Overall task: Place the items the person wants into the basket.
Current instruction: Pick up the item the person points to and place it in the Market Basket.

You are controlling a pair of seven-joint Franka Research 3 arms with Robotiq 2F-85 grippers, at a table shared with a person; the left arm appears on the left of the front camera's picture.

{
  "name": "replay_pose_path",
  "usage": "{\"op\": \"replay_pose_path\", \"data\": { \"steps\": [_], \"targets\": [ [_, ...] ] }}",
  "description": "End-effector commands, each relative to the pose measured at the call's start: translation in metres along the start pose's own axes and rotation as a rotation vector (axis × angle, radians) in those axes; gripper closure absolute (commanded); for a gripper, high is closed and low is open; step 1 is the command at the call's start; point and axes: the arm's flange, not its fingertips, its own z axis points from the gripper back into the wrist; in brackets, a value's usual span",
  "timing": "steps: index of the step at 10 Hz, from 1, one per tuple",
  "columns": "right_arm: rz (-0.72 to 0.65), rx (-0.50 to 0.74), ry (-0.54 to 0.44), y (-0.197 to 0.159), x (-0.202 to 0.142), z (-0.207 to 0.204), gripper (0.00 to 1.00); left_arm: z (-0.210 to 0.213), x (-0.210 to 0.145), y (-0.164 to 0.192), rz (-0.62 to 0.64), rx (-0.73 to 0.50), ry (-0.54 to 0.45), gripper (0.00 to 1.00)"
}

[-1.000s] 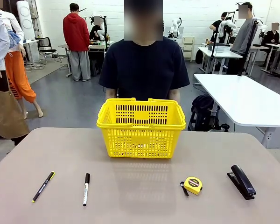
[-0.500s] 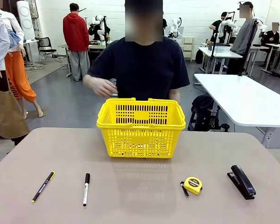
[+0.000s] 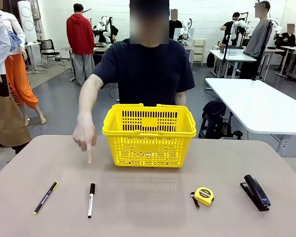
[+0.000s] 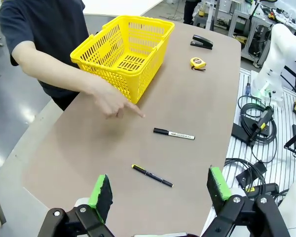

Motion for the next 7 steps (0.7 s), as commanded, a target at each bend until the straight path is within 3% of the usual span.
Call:
{"op": "replay_pose_path", "data": {
  "steps": [1,5,7],
  "targets": [
    [0.008,0.016,-0.007,0.000,0.001,-0.001,0.00,0.002,-0.001,0.002,-0.024,-0.005,-0.018,0.00],
    [0.008,0.016,-0.007,0.000,0.001,-0.001,0.00,0.001,0.000,0.000,0.000,0.002,0.001,0.00],
    [0.008,0.016,-0.007,0.000,0.001,-0.001,0.00,-0.043,0.037,0.004,0.169,0.053,0.217,0.00]
  ]
}}
